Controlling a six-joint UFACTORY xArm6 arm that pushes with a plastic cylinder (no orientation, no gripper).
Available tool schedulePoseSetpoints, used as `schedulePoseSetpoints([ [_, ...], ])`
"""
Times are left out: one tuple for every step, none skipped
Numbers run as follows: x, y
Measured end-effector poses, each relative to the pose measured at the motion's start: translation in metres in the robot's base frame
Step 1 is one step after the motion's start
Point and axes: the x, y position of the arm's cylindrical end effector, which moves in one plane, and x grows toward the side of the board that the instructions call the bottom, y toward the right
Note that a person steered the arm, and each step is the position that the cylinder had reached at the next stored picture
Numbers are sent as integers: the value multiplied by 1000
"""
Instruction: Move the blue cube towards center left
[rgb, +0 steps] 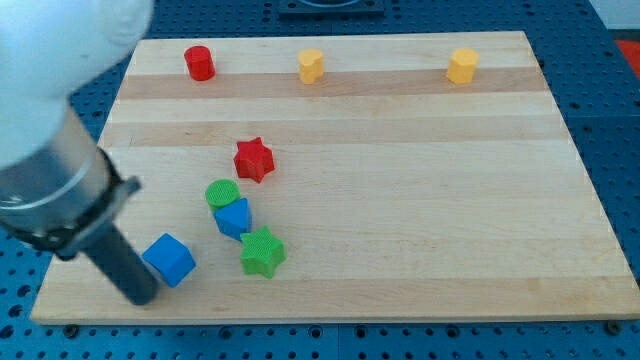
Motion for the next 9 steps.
schedulePoseSetpoints([
  [-6, 41],
  [-19, 40],
  [-26, 0],
  [-35, -31],
  [-56, -31],
  [-61, -31],
  [-76, -31],
  [-100, -31],
  [-123, -34],
])
